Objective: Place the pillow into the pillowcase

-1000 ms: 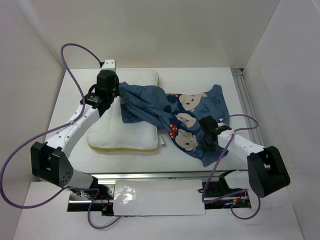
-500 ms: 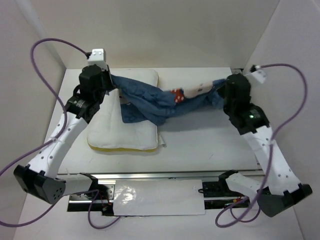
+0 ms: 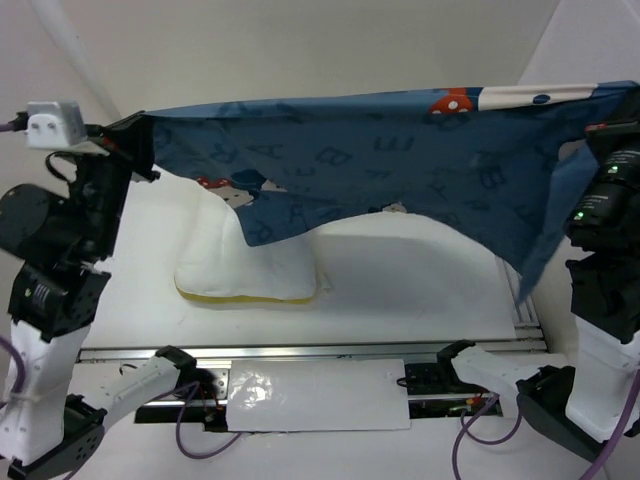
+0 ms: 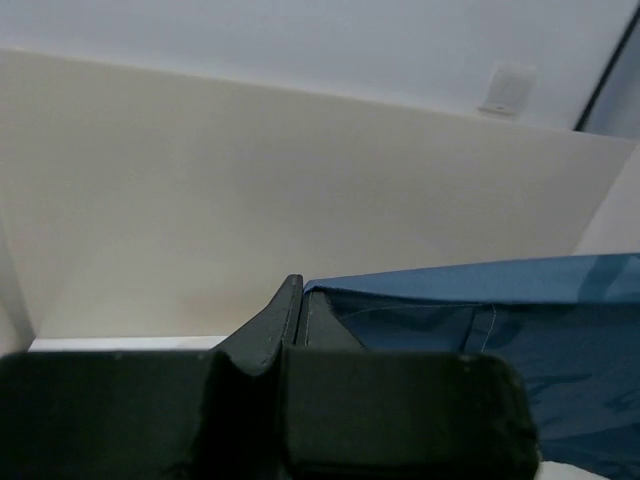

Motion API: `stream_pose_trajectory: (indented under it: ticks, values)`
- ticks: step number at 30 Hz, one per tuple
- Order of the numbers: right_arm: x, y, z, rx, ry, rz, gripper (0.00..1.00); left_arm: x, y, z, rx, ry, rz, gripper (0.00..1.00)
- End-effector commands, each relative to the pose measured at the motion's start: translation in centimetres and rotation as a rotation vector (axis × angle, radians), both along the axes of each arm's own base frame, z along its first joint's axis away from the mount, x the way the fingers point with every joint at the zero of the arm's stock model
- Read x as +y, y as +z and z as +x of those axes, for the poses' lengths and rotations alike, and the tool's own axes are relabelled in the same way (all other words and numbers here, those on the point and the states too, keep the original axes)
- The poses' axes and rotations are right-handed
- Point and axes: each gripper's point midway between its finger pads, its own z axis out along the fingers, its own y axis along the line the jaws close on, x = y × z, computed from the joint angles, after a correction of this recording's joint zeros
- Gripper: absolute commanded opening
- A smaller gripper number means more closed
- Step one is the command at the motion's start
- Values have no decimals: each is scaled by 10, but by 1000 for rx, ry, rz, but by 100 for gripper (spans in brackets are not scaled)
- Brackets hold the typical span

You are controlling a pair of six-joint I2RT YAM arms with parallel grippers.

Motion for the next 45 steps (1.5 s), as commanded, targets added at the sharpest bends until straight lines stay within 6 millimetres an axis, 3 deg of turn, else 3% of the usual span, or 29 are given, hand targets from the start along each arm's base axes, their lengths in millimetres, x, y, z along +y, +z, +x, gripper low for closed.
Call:
stream_pose_trajectory:
  ticks: [1,6,7,9,10,11,14,15,16,18,19,20,21,22,23,25,26,27,29,30,31,32,33,36,37,38,42,43,45]
  values:
    - [-51,16,-57,-25,-280,120,0,54,9,-20,-4,245,-18,0]
    - [-42,28,-47,27,-269,106,0,32,15,-6,11,150,-5,0]
    - [-29,27,-26,85,-269,56,0,17,15,7,25,97,7,0]
    - [-17,31,-10,101,-260,38,0,0,13,26,47,51,21,0]
    - [0,24,18,189,-284,-43,0,-9,10,38,62,26,23,0]
    - [4,21,25,186,-296,-23,0,-21,0,65,106,23,31,0]
    - [32,5,68,283,-325,-94,0,-44,-12,107,163,-11,65,0]
    - [40,0,82,305,-326,-113,0,-61,-42,143,243,-23,100,0]
    - [42,-5,92,322,-343,-125,0,-70,-54,158,277,-33,116,0]
    - [50,-25,129,381,-392,-164,0,-78,-76,188,333,-27,123,0]
    - [49,-35,145,409,-419,-178,0,-91,-110,215,402,-37,152,0]
    - [48,-69,186,488,-480,-187,0,-93,-140,241,463,-33,145,0]
    - [36,-73,187,502,-513,-187,0,-93,-136,241,454,-34,142,0]
    - [30,-83,200,520,-541,-189,0,-96,-150,253,480,-43,150,0]
    - [27,-111,227,571,-576,-183,0,-106,-179,276,532,-72,155,0]
    - [-2,-140,250,635,-662,-177,0,-109,-209,300,585,-73,167,0]
    - [-6,-175,279,709,-691,-201,0,-108,-223,314,609,-65,162,0]
    - [-14,-188,291,731,-714,-204,0,-113,-247,338,629,-46,168,0]
    - [-43,-195,303,744,-778,-185,0,-113,-270,358,648,-12,173,0]
    - [-49,-234,330,827,-798,-224,0,-116,-271,366,632,-12,168,0]
    - [-66,-229,327,773,-833,-181,0,-113,-295,377,660,-1,161,0]
    - [-73,-241,331,814,-852,-199,0,-121,-295,385,623,-31,149,0]
    - [-79,-259,339,804,-864,-188,0,-126,-312,386,643,-56,155,0]
    - [-108,-285,341,832,-907,-172,0,-140,-319,391,616,-121,123,0]
    - [-109,-298,346,845,-905,-177,0,-141,-324,394,615,-121,122,0]
    - [-109,-295,345,824,-902,-177,0,-143,-335,398,629,-121,97,0]
    - [-109,-286,340,803,-902,-166,0,-156,-340,409,592,-160,24,0]
    - [-94,-297,349,830,-870,-207,0,-159,-335,411,572,-173,10,0]
    - [-82,-291,353,815,-840,-233,0,-161,-337,414,563,-176,-17,0]
